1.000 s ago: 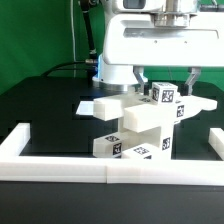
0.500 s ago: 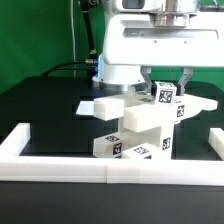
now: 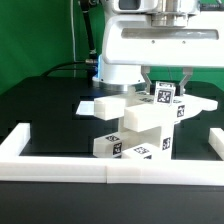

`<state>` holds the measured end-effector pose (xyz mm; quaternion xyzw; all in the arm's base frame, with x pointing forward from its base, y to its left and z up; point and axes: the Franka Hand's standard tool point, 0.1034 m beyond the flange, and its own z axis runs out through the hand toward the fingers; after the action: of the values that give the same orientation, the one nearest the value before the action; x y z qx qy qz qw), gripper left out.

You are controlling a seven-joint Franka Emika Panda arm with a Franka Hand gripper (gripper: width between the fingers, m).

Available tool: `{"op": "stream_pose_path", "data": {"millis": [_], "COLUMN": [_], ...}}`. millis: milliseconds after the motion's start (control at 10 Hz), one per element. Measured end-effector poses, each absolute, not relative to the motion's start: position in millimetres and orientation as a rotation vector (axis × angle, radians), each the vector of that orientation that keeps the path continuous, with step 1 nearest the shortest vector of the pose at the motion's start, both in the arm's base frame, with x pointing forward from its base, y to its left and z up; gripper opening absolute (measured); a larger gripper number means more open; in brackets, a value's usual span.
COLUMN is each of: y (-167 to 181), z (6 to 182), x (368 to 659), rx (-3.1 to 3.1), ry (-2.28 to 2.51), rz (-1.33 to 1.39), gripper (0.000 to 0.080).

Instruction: Assemble chair

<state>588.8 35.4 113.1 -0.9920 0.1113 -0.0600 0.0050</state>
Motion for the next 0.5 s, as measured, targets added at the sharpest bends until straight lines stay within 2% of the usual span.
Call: {"op": "stream_pose_path", "data": {"millis": [500], "y": [35.9], "z": [112.9], "x": [588.6], "rx": [-2.987], "ry": [0.849], "rz": [-0.181], "gripper": [0.0287]}}
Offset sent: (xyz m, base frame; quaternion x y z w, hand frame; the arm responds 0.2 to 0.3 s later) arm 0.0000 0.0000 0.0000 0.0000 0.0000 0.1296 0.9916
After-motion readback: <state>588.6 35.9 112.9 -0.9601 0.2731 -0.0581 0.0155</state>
